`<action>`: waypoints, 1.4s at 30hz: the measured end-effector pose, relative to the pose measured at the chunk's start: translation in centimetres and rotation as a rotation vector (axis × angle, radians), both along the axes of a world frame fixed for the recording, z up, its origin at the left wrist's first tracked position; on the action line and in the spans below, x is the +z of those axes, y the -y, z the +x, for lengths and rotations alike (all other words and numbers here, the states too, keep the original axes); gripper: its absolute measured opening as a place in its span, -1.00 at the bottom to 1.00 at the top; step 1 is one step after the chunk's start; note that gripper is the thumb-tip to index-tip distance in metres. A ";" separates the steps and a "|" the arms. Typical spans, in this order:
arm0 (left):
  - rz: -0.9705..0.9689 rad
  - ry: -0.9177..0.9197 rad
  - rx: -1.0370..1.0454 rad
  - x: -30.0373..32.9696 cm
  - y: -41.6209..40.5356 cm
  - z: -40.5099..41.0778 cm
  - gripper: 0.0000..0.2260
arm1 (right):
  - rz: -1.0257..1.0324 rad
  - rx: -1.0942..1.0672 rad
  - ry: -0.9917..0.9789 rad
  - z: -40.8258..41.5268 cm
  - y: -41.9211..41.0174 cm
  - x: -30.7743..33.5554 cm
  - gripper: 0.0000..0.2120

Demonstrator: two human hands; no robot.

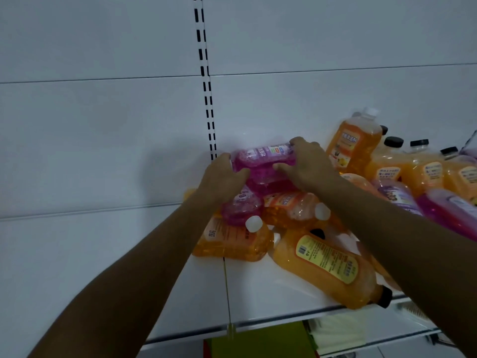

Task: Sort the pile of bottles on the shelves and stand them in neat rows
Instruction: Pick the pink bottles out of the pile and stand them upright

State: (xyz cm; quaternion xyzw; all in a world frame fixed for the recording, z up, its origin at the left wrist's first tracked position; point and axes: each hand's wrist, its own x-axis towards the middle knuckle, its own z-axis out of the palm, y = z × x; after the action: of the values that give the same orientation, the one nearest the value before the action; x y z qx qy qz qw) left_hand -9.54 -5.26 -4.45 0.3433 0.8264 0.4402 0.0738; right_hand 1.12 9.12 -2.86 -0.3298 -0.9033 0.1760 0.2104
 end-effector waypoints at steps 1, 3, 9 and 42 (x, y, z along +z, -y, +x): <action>0.031 0.032 0.014 0.0 0.0 0.0 -0.52 | -0.007 -0.003 -0.018 0.1 0.0 0.1 -0.40; 0.117 0.119 0.044 0.1 0.2 0.0 -0.47 | -0.022 -0.005 -0.054 0.4 0.1 0.2 -0.41; 0.451 0.305 0.130 0.8 2.4 -0.1 -0.65 | -0.055 0.043 -0.171 2.1 2.3 1.4 -0.44; 0.883 0.493 -0.273 9.9 -5.4 22.2 -0.79 | -0.584 0.253 -0.470 24.6 2.9 5.3 -0.59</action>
State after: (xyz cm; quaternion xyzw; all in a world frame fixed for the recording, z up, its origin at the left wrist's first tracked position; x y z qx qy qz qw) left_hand 12.67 0.11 5.48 0.3322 0.4680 0.8009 0.1711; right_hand 25.71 6.20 2.47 -0.2125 -0.7759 0.5208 0.2855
